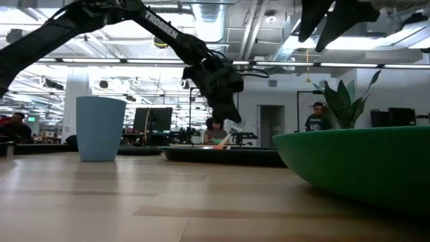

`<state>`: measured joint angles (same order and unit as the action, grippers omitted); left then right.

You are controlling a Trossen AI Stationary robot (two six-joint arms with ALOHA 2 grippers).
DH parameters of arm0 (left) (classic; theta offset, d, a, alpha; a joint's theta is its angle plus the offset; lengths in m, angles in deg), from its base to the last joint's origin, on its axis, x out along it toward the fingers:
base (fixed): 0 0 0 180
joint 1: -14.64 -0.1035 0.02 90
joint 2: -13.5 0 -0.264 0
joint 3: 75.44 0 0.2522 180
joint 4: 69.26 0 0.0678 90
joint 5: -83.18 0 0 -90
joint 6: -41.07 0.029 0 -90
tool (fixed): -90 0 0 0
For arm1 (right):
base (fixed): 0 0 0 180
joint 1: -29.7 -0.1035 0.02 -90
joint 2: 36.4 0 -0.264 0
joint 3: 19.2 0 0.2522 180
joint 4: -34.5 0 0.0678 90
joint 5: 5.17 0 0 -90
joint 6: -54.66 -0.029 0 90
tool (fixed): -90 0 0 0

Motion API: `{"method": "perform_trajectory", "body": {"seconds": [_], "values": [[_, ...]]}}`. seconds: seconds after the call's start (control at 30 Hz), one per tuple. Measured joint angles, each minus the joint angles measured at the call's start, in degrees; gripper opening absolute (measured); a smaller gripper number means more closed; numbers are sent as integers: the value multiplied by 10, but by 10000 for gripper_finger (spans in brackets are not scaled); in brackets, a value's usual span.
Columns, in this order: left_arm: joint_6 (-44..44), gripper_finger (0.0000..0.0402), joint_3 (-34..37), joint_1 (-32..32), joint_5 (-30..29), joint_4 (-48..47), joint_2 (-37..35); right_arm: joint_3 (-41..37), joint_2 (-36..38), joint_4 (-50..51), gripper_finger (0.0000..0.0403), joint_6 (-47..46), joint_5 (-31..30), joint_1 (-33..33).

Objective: Pick and place plate/cup/fork/spoon on tray
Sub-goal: Put the orange fork on the right side of the spoon on the black serving tray

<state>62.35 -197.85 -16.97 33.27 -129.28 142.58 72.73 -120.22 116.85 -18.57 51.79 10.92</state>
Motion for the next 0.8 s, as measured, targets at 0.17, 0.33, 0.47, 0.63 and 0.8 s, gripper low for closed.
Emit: {"method": "perform_trajectory", "body": {"seconds": [0.17,0.33,0.47,0.63,0.8], "values": [[29,0,-3,-8,-15,12,6,0,-18,-2,240,-25,3,-4],[30,0,-3,-20,-13,27,12,0,-18,-7,240,-34,4,-4],[27,0,11,-19,1,37,14,0,-13,-7,240,-34,2,-2],[35,0,19,-19,0,32,14,0,-13,-7,239,-34,2,2],[32,0,19,-20,-21,36,14,0,-13,-7,239,-34,1,9]]}}
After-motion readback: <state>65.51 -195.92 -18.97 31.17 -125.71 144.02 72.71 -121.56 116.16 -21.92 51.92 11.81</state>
